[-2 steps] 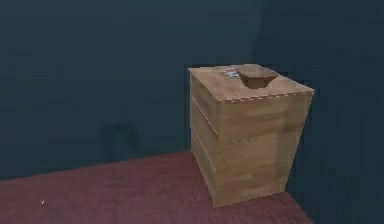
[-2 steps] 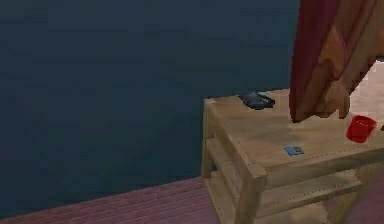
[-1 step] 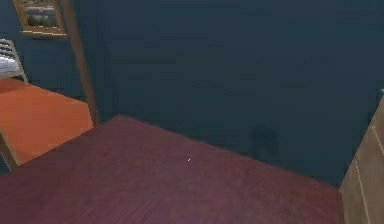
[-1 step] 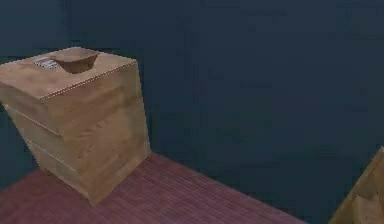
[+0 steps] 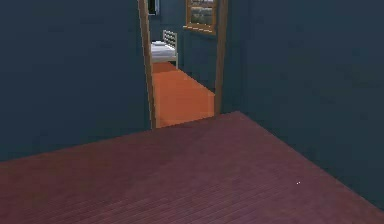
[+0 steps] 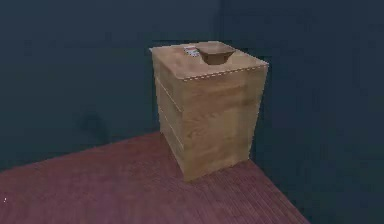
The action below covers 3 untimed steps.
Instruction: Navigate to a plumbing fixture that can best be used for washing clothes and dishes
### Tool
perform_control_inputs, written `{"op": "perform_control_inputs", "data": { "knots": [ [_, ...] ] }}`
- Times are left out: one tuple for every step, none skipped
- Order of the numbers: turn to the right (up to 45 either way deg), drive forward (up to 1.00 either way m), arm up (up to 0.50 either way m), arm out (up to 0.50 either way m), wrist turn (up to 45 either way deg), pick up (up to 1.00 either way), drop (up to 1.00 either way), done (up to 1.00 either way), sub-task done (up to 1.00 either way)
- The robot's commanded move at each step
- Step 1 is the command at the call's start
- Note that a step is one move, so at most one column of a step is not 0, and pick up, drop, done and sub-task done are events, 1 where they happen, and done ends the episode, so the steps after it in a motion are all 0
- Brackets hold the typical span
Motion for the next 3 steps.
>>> {"op": "perform_control_inputs", "data": {
  "knots": [
    [0.0,1.0,0.0,0.0,0.0,0.0,0.0,0.0,0.0],
    [0.0,1.0,0.0,0.0,0.0,0.0,0.0,0.0,0.0],
    [-6.0,0.0,0.0,0.0,0.0,0.0,0.0,0.0,0.0]
  ]
}}
